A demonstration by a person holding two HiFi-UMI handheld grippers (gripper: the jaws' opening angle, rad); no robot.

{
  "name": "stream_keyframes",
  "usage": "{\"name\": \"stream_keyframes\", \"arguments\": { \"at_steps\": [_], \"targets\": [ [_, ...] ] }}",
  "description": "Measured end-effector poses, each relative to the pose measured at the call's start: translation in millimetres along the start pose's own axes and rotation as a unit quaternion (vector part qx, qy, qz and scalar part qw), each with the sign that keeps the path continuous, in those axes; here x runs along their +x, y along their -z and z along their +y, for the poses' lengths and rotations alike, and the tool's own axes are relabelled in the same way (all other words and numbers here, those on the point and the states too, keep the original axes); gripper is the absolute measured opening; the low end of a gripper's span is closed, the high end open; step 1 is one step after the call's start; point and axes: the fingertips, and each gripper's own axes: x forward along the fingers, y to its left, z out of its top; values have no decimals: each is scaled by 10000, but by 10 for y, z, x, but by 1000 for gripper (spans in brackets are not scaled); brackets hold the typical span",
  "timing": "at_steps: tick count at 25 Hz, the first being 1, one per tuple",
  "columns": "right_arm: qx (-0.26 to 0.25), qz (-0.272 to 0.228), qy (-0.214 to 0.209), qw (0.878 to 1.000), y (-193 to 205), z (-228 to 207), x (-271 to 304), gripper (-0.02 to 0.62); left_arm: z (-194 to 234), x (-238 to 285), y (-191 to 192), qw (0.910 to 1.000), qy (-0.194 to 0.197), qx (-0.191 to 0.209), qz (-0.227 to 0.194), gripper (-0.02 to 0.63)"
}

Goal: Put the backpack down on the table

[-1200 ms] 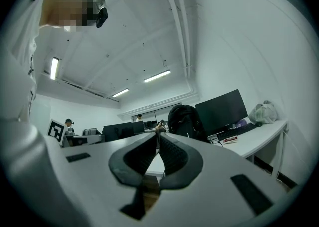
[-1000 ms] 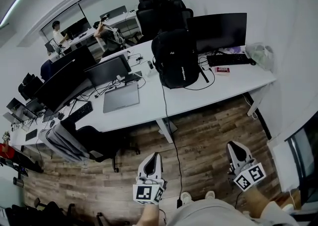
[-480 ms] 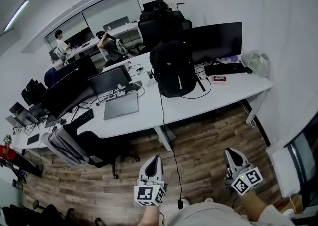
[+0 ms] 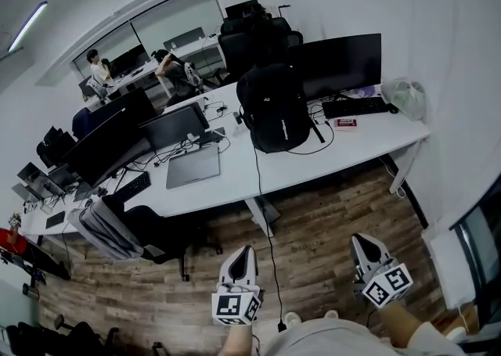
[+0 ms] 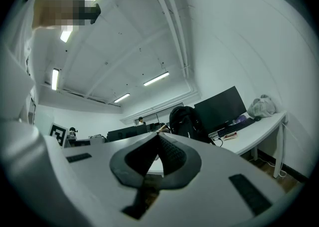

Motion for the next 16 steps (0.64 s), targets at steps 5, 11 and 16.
{"name": "stream_keyframes", "arguments": {
  "at_steps": [5, 11, 16],
  "targets": [
    [-5, -7, -16, 10000, 19, 14, 8, 14, 35, -36, 19, 10000, -56, -43, 39, 9],
    [-8, -16, -33, 10000, 25, 53, 23, 14, 56, -57, 27, 10000, -17, -19, 28, 8],
    [-37, -16, -63, 10000, 45, 58, 48, 14, 63, -33, 31, 10000, 4, -11, 17, 8]
  ]
}}
